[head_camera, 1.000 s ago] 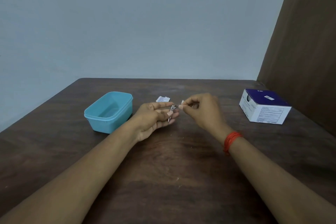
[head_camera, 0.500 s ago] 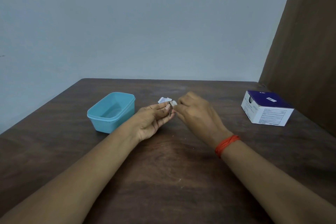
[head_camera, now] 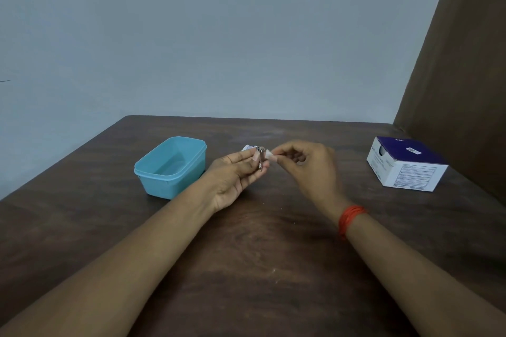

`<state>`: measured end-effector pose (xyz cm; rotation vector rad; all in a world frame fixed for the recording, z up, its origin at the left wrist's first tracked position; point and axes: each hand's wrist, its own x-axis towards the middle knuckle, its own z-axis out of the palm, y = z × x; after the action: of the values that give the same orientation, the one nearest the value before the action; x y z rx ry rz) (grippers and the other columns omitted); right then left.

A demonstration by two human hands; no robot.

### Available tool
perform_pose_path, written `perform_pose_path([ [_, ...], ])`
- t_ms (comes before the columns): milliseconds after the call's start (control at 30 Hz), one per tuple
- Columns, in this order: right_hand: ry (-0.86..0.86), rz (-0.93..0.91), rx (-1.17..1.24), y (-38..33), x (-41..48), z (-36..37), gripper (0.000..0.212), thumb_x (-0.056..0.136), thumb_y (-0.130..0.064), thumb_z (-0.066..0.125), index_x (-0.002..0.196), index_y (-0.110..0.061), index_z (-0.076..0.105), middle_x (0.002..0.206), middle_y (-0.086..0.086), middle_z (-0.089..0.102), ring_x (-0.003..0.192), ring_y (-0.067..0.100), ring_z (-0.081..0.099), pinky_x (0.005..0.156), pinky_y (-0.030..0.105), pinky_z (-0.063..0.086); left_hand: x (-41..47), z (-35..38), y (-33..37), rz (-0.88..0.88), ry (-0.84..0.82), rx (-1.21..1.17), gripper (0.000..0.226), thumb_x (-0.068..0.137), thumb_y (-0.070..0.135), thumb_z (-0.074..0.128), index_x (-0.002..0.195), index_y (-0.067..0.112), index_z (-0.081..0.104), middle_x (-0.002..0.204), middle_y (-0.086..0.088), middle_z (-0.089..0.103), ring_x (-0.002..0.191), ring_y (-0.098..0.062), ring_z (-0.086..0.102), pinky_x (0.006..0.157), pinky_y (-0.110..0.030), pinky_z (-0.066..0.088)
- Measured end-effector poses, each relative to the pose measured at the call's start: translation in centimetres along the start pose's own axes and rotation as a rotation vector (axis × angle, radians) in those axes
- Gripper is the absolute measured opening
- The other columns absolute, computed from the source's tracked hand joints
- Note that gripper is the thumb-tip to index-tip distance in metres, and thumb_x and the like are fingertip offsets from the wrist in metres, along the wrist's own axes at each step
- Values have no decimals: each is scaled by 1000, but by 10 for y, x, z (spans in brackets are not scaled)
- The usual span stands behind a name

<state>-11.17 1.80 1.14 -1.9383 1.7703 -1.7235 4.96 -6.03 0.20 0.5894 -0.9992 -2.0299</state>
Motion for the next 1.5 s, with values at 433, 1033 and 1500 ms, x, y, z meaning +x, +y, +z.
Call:
perform_pose_path([
  [433,-115,-100,-227,-2,-3,0,6,83,-24,79,88,-27,79,81,-15,67,84,8,48,69,28,44,1,1,-2,20,5,37,34,82,-5,68,116,-3,67,104,-14,77,90,-19,76,70,-22,60],
  [1033,23,-36,-275,-1,2,-4,3,87,-28,73,89,-28,75,84,-16,62,92,10,51,69,28,44,-2,3,-8,258,-76,538,32,91,-4,65,97,23,81,102,-7,78,95,-16,74,80,-22,57],
  [1500,-27,-55,-264,7,3,-1,5,86,-24,71,90,-26,73,85,-14,61,90,8,48,68,25,43,0,2,-6,363,14,630,29,93,-2,64,98,23,78,93,-5,79,89,-16,74,78,-23,58],
])
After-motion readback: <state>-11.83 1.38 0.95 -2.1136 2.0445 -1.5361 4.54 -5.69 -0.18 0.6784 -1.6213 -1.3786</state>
